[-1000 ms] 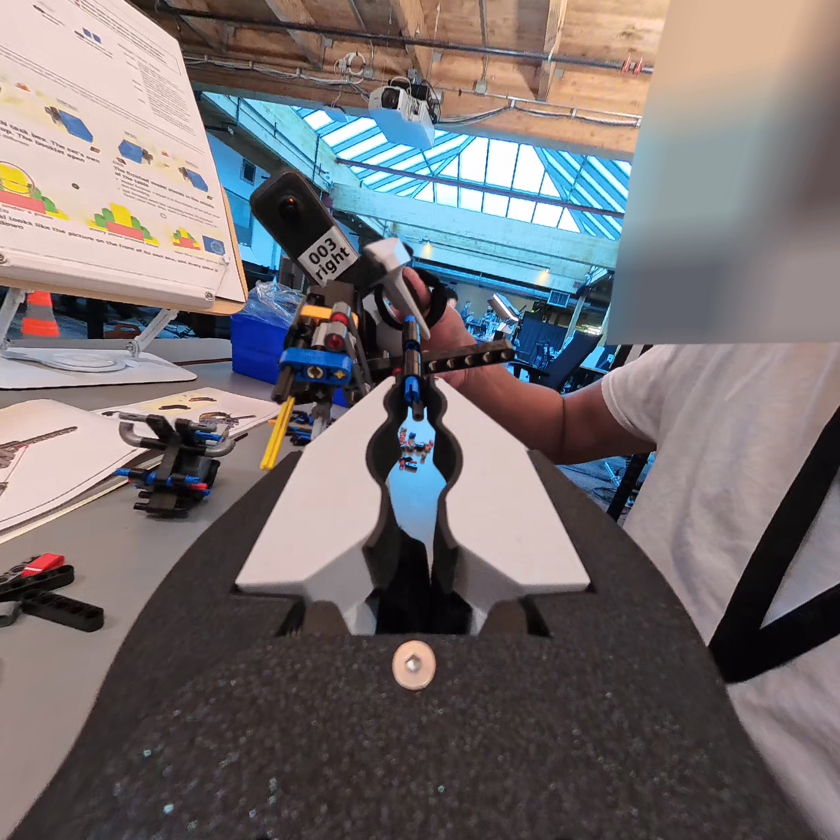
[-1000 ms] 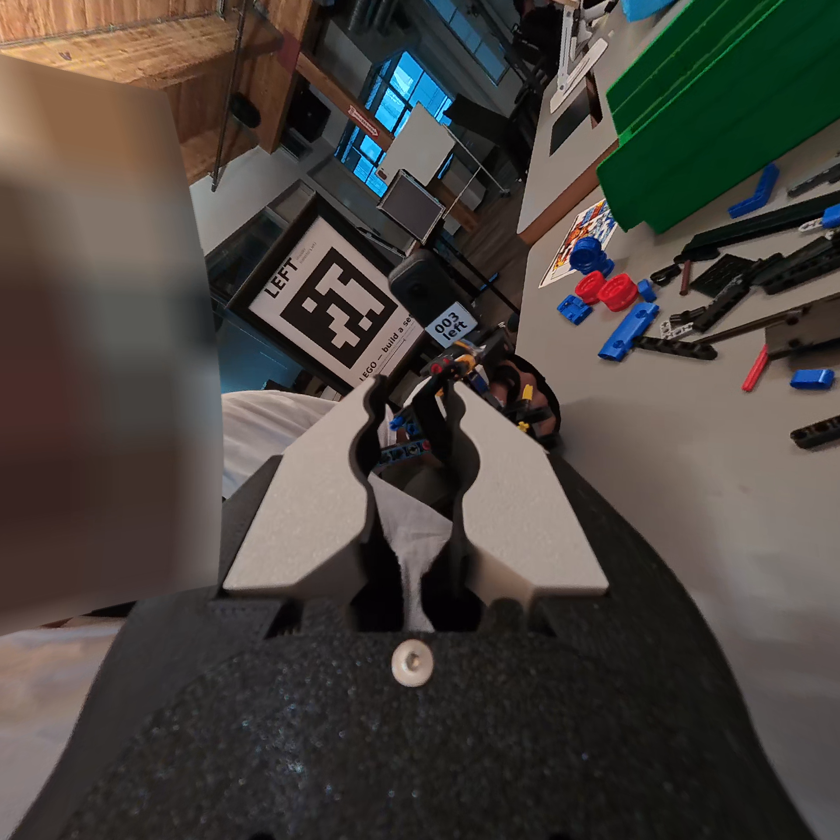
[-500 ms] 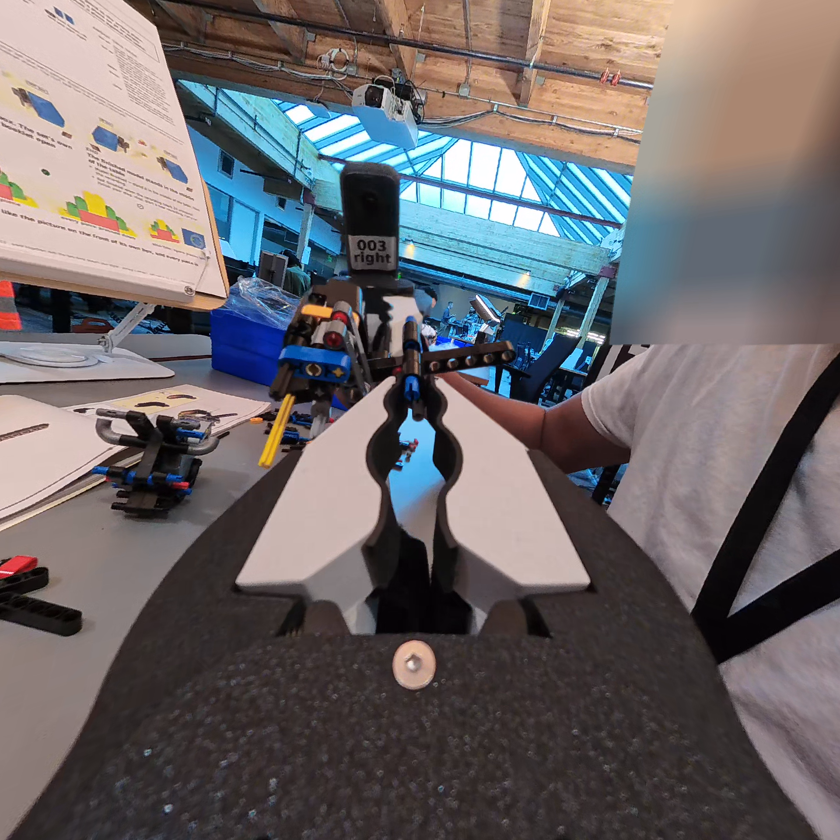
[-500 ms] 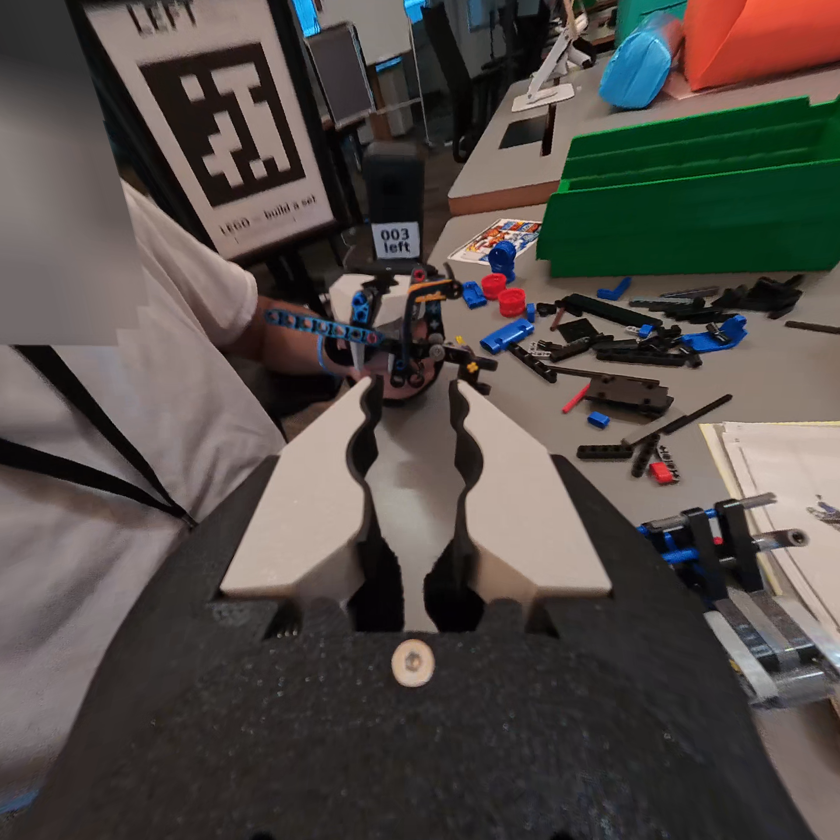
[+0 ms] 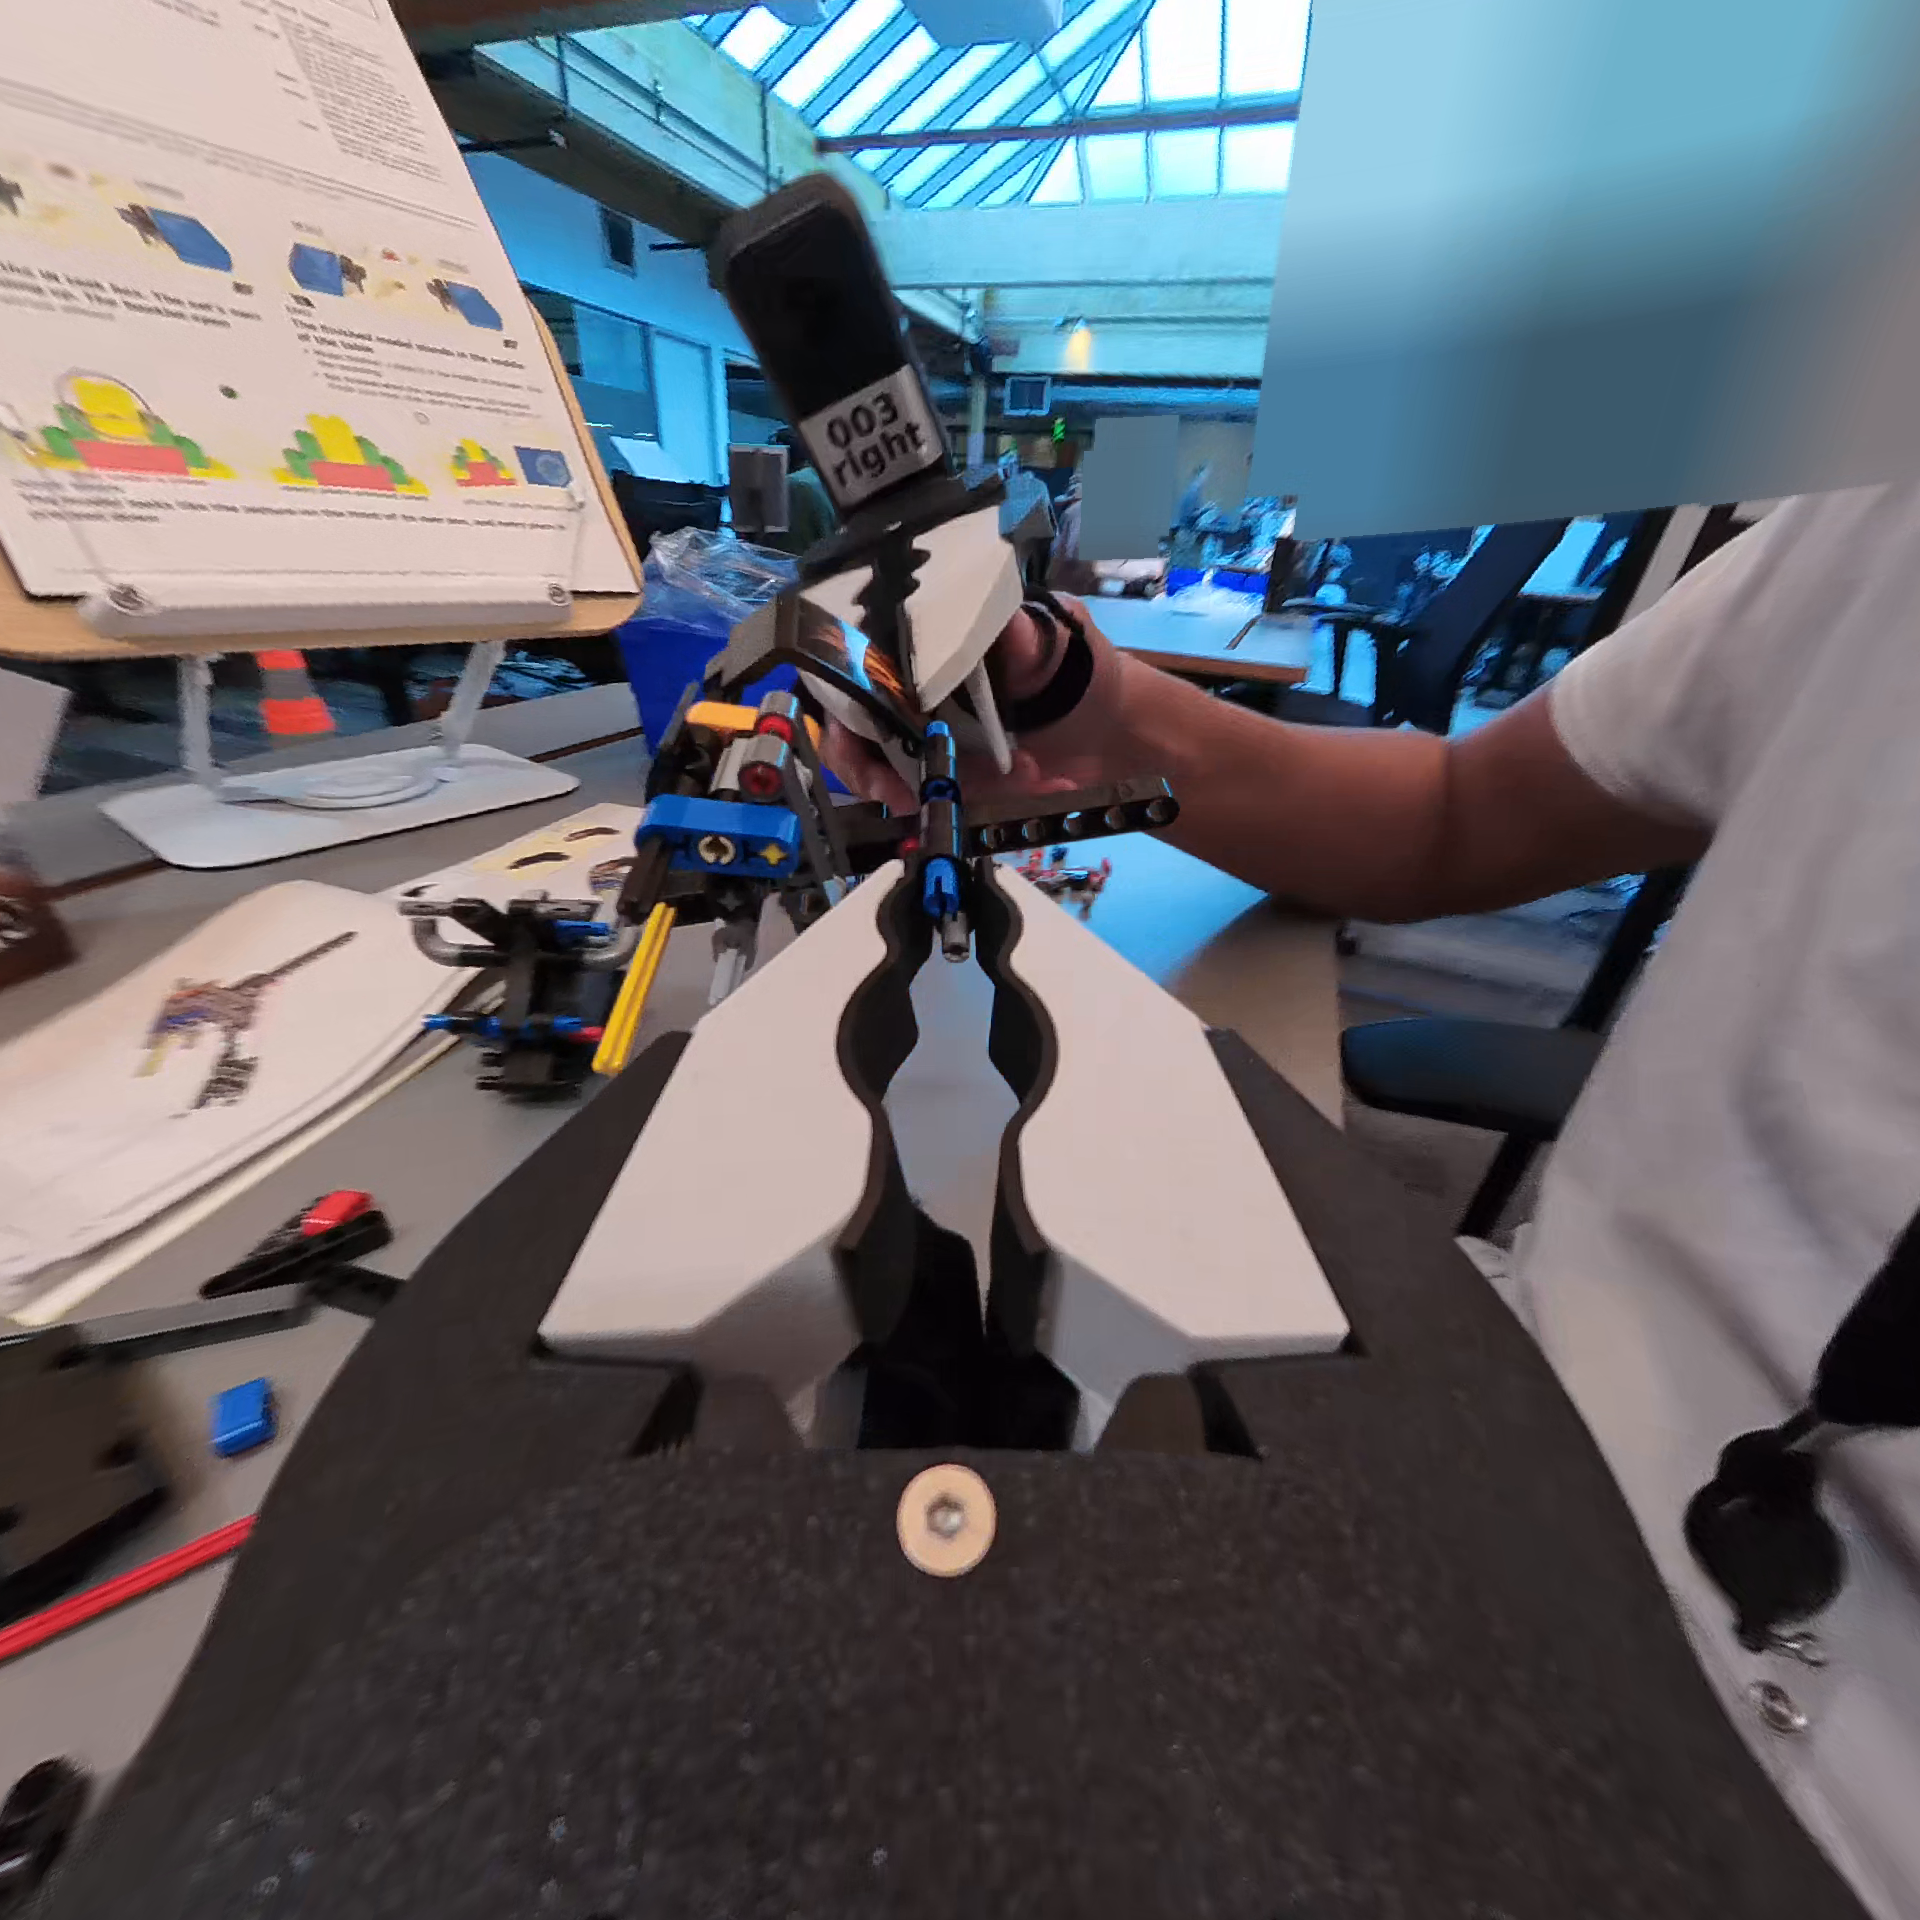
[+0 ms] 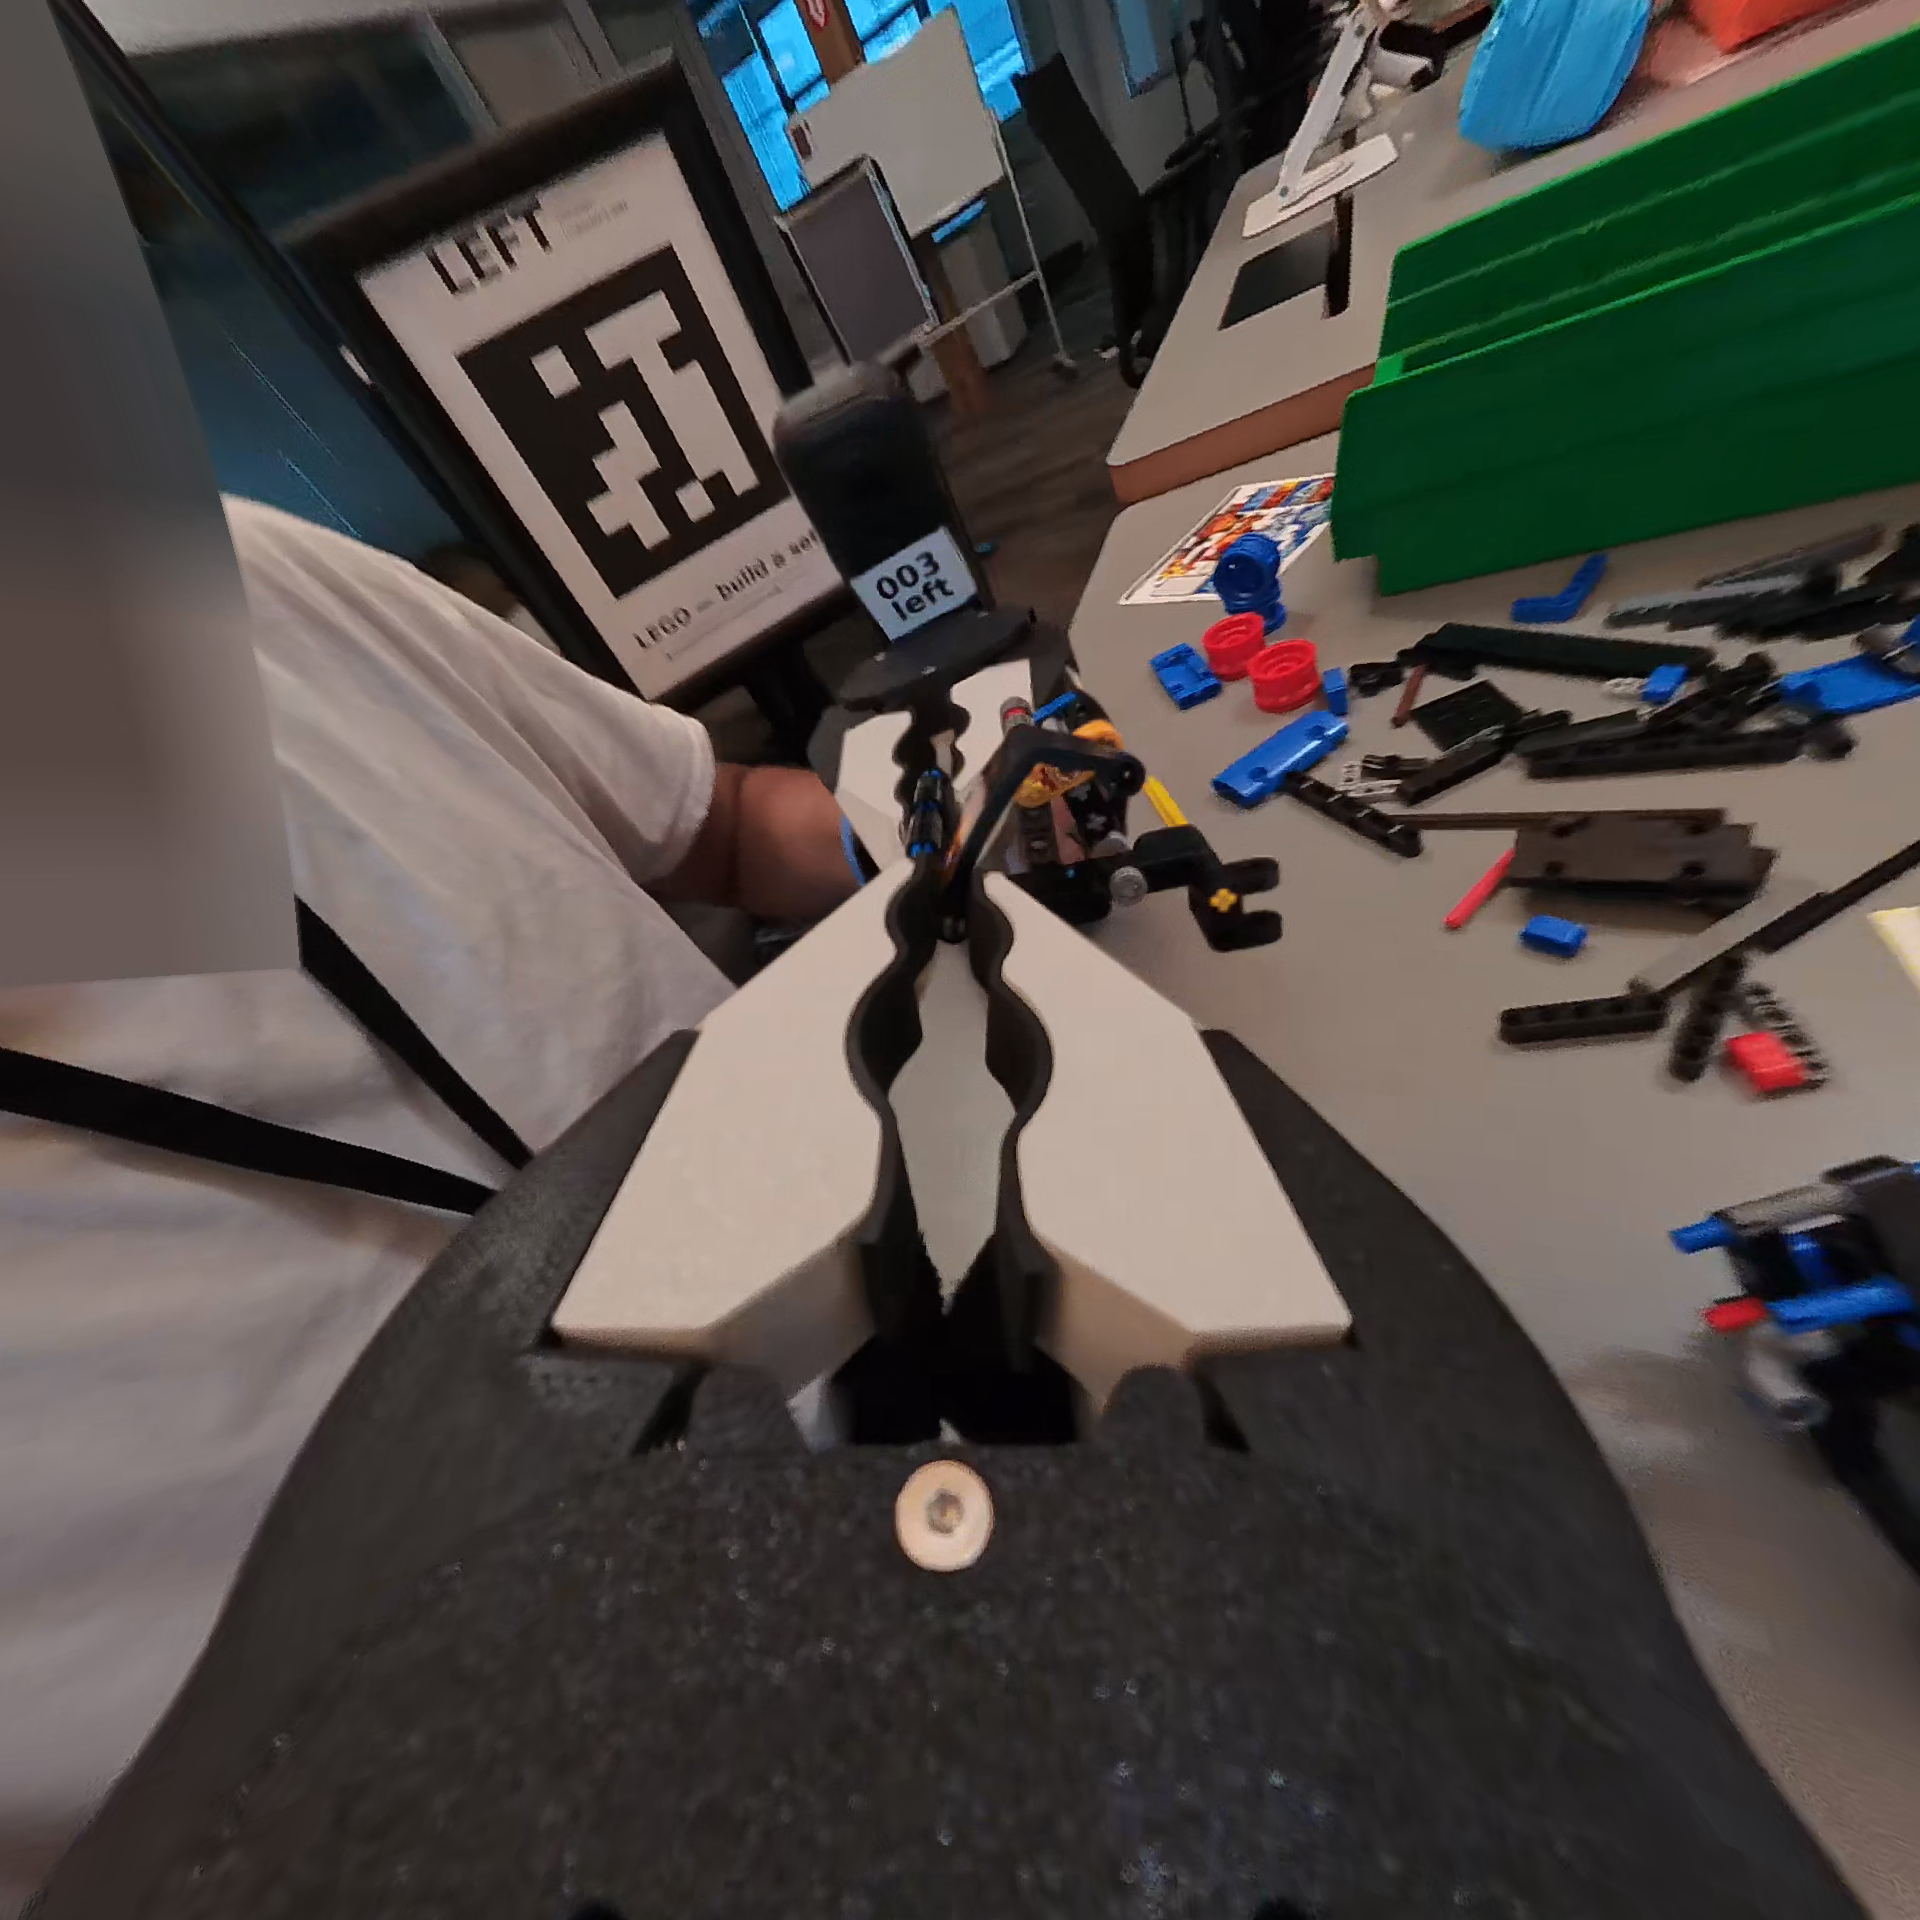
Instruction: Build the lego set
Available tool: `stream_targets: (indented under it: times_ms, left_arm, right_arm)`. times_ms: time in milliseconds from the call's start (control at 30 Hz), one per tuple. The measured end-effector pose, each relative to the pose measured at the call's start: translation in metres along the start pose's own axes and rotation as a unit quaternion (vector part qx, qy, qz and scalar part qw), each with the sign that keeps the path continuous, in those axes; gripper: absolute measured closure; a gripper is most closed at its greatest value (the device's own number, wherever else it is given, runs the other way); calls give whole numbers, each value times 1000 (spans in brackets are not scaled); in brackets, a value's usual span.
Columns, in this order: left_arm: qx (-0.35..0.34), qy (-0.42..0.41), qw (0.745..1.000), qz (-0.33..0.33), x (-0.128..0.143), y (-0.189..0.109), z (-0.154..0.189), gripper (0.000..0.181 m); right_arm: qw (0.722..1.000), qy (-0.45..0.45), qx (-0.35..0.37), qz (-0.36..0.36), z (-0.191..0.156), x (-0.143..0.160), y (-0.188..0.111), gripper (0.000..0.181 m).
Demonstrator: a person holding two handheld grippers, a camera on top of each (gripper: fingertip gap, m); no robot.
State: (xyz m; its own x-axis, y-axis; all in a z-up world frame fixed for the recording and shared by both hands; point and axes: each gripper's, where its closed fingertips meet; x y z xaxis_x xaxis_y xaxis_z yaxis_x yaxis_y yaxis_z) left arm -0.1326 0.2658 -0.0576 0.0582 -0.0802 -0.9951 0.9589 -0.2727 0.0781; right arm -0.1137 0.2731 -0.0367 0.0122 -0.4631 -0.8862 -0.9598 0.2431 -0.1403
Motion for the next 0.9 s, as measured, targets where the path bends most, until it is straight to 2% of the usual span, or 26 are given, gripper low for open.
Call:
stream_targets:
  times_ms: [300,633,900]
  left_arm:
    - [-33,43,998,-24,5,3,-3,175]
    - [-7,6,999,-35,11,3,-1,176]
    - [5,-25,997,-66,18,2,-2,176]
  right_arm:
    - [990,112,-65,57,-3,-5,2,177]
    - [998,59,-33,21,2,7,4,178]
    - [997,72,-36,17,3,11,6,178]
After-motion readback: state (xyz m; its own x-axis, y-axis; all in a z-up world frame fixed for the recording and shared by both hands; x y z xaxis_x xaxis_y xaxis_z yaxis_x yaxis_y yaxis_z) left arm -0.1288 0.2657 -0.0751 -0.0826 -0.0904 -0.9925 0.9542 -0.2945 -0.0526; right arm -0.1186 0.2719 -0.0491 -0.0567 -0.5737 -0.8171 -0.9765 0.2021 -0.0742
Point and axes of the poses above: each gripper's, where its closed fingertips meet, y out along the fingers, x out of its underside, z = x × y across the jaws, and after that the axes turned 3 degrees about -x, right-handed
